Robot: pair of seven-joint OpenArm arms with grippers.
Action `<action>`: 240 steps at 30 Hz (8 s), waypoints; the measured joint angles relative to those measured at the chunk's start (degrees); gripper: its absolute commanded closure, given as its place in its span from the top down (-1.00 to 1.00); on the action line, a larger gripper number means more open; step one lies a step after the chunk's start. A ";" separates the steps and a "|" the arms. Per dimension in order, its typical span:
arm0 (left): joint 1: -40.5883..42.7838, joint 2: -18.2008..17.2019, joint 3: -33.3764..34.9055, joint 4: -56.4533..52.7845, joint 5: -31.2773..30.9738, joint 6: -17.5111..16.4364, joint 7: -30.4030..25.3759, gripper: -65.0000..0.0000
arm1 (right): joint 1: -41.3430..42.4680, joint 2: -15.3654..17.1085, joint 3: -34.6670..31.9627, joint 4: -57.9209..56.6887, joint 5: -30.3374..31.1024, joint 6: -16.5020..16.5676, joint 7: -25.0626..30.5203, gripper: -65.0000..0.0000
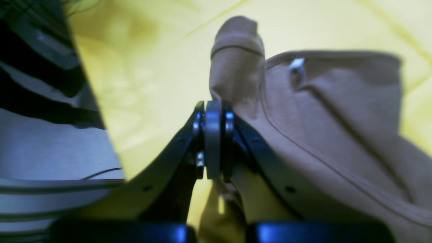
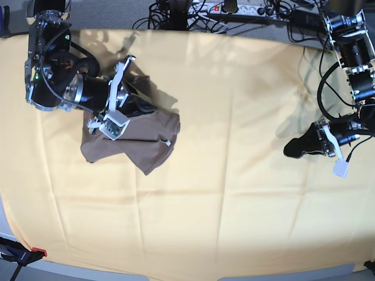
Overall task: Fold the T-shirt properly
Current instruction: 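Lay the bundle down with the right gripper and release it, then move the left gripper to the bundle's edge and tuck it under, then press and square the folded bundle with both grippers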
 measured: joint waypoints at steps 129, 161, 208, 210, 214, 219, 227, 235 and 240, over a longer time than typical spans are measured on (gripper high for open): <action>-13.16 29.07 15.61 -13.07 31.56 1.86 -13.09 0.51 | -15.15 -0.17 37.35 11.78 -0.11 0.31 2.43 0.21; -14.88 29.20 44.89 6.03 6.29 -0.44 -0.11 -1.00 | 14.27 12.28 7.34 -25.35 -13.86 0.17 12.28 -1.00; -2.32 27.08 62.79 18.82 56.02 0.74 -14.43 -1.00 | 28.52 8.20 -12.44 -46.75 -27.34 -0.50 21.81 -1.00; -2.36 27.10 62.79 18.82 58.64 1.81 -15.85 -1.00 | 28.59 8.37 -12.44 -46.75 -25.97 -0.09 19.45 -1.00; -2.34 27.06 62.79 18.93 63.60 4.52 -19.19 -1.00 | 28.52 9.29 -12.44 -46.75 -18.03 -0.07 12.98 -1.00; -2.69 24.68 62.84 19.15 65.92 5.95 -21.51 -1.00 | 28.50 9.66 -12.44 -46.75 -14.84 -0.07 9.84 -1.00; -4.46 18.69 62.84 19.89 64.92 5.86 -24.26 -1.00 | 26.47 12.02 -12.44 -45.48 -11.50 -0.09 8.33 -1.00; -7.93 13.53 62.84 19.87 65.11 5.88 -25.77 -1.00 | 18.43 13.16 -12.22 -36.92 -11.13 -0.28 9.42 -1.00; -8.81 12.81 62.79 18.34 66.60 5.68 -28.74 -1.00 | 13.22 14.75 -12.07 -30.71 -11.06 -0.26 9.44 -1.00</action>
